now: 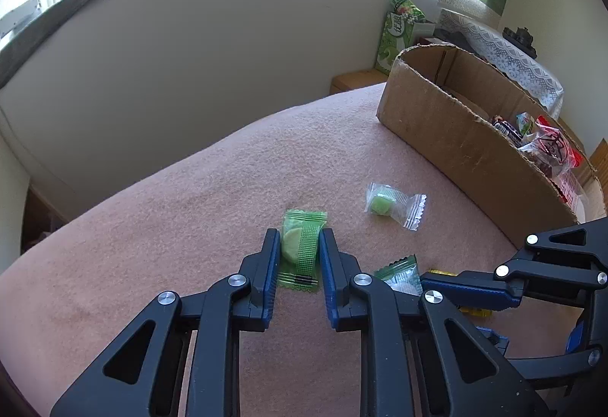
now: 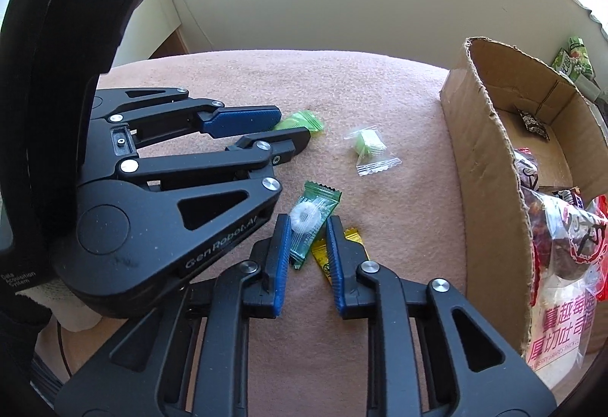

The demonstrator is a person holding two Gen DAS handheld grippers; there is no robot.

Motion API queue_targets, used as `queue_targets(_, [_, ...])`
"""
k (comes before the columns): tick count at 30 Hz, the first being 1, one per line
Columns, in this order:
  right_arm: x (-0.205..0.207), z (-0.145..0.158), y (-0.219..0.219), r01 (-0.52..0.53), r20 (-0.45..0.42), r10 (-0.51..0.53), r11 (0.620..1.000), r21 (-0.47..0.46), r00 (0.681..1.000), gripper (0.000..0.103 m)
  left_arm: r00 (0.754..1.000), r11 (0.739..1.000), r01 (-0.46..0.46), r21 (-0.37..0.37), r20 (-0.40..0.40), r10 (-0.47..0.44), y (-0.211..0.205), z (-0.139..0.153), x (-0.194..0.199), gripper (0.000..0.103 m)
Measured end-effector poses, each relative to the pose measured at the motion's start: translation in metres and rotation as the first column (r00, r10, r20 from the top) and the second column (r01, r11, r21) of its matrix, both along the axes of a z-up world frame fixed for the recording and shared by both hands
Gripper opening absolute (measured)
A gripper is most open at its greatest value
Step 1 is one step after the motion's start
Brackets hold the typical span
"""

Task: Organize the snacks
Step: 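Grasp the green square candy with the left tool while the right tool grasps the green mint packet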

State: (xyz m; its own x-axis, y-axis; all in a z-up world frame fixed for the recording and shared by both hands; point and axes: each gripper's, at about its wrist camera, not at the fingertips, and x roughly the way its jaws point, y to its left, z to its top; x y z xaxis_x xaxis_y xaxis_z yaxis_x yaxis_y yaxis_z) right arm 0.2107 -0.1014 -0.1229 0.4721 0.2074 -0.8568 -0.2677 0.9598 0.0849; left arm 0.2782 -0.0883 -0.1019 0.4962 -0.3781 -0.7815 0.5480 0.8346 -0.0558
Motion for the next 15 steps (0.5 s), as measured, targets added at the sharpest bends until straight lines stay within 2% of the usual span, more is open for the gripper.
queue_targets(6, [-0.008, 0.003, -0.004, -0.005, 0.011, 0.005, 1.000, 0.007, 1.000, 0.013, 1.000, 1.000, -0.021, -0.004, -0.003, 0.021, 0.008, 0.001, -0.001, 0.019])
queue_targets(11, [-0.011, 0.005, -0.012, -0.005, 0.006, 0.004, 1.000, 0.018, 1.000, 0.013, 1.000, 1.000, -0.008, -0.010, -0.016, 0.007, 0.006, 0.003, -0.005, 0.021])
queue_targets(13, [-0.007, 0.005, -0.015, -0.009, 0.002, 0.009, 1.000, 0.017, 1.000, 0.013, 1.000, 1.000, 0.004, 0.007, -0.014, -0.004, 0.003, 0.001, -0.008, 0.025])
queue_targets(15, [-0.002, 0.004, -0.014, -0.007, 0.001, 0.007, 1.000, 0.022, 1.000, 0.013, 1.000, 1.000, 0.009, 0.029, 0.003, -0.009, 0.000, 0.000, -0.011, 0.025])
